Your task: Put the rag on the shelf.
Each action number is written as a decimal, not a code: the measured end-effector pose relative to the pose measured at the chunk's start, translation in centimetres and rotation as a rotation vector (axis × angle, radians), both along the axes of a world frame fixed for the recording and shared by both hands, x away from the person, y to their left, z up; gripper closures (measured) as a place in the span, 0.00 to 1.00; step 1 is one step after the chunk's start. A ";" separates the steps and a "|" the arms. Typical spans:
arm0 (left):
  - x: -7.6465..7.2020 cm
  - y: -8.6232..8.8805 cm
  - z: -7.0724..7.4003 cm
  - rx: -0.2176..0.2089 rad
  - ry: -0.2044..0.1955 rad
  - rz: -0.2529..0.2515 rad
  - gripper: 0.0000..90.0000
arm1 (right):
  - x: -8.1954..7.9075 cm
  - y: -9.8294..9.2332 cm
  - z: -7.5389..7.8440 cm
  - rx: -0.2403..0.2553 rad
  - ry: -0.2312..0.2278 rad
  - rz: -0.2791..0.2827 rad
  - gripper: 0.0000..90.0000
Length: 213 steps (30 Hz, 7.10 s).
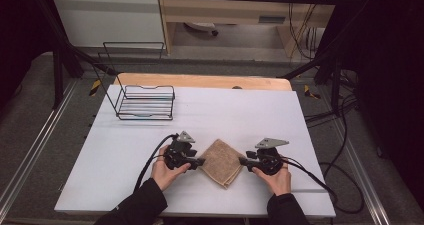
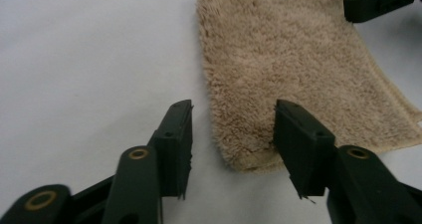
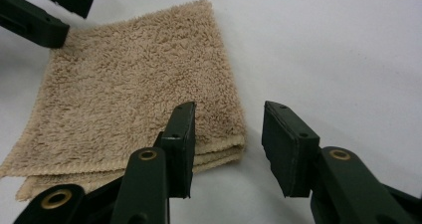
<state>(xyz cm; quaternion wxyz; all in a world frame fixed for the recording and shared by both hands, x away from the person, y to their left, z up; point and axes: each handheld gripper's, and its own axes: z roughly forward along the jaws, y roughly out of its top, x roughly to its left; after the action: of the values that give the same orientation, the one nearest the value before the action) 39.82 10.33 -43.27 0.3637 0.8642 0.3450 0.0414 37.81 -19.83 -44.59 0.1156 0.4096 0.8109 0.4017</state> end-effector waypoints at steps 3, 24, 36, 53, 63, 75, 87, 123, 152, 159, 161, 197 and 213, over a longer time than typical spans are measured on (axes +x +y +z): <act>-0.1 -0.3 -0.7 0.002 0.017 -0.012 0.63 | 0.0 0.1 -0.2 -0.002 0.000 -0.008 0.66; -0.6 -0.2 -0.5 -0.023 0.079 -0.001 0.94 | 0.8 1.3 -0.3 0.008 0.098 -0.016 0.95; -2.8 2.7 1.0 0.008 0.034 0.046 0.95 | 1.7 4.7 0.5 0.012 0.036 0.059 0.95; -5.8 6.2 0.1 0.004 0.028 0.142 0.93 | 3.3 10.1 -0.2 -0.019 -0.019 0.155 0.94; -5.2 7.2 1.0 -0.020 -0.030 0.146 0.62 | 2.9 9.1 1.2 0.010 -0.039 0.163 0.72; -1.0 7.2 2.2 0.011 -0.077 0.166 0.16 | 1.5 4.7 1.4 0.034 -0.035 0.084 0.32; 2.7 5.5 0.1 0.044 -0.044 0.205 0.35 | 0.5 3.0 -0.1 0.045 0.002 0.038 0.11; 3.0 4.9 -1.2 0.014 -0.002 0.164 0.88 | 2.8 7.3 0.6 0.095 0.013 -0.057 0.17; 3.1 5.0 -1.3 0.001 -0.004 0.151 0.87 | 3.4 10.5 -0.8 0.090 0.158 -0.052 0.89; 3.1 5.2 -1.3 -0.017 0.009 0.159 0.89 | 3.6 10.4 -0.6 0.107 0.171 -0.049 0.94; 3.1 5.4 -1.2 -0.026 0.016 0.162 0.91 | 3.6 10.4 -0.5 0.105 0.165 -0.042 0.94; -1.0 7.1 4.6 -0.180 -0.155 0.122 0.94 | 1.0 9.2 4.7 0.187 -0.072 0.058 0.95; -2.0 7.0 6.2 -0.204 -0.211 0.117 0.94 | 0.4 8.9 6.6 0.187 -0.149 0.069 0.95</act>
<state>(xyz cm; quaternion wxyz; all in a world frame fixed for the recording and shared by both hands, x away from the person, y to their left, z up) 37.82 17.30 -37.10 0.4809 0.7920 0.3572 0.1179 38.18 -10.91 -37.97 0.1230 0.3597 0.7726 0.5085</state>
